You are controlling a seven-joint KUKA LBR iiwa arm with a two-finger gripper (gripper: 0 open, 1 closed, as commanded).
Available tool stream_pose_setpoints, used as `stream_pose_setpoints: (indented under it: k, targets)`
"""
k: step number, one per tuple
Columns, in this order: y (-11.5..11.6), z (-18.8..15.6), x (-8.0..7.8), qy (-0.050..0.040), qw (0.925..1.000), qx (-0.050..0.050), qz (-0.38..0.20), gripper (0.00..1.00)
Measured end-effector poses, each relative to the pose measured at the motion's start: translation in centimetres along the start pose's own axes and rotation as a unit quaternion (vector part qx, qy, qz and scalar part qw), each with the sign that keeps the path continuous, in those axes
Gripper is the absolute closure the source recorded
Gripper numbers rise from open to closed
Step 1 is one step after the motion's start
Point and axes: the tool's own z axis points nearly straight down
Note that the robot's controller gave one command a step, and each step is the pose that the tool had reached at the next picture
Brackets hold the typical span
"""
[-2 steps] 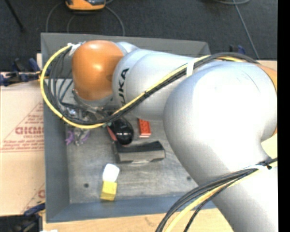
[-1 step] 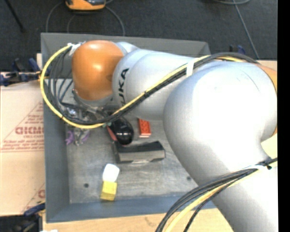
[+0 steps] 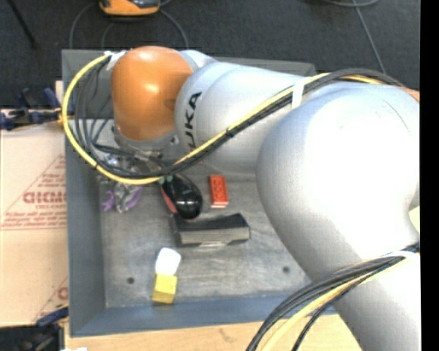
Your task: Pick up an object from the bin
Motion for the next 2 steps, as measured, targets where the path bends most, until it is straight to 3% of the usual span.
stream_pose_setpoints:
  k: [1, 2]
  targets:
    - [0.0, -7.2, -0.1, -0.0015, 1.0000, 0.001, 0.001, 1.00]
    - [-0.1, -2.1, 0.0, 0.0037, 1.0000, -0.001, 0.003, 1.00]
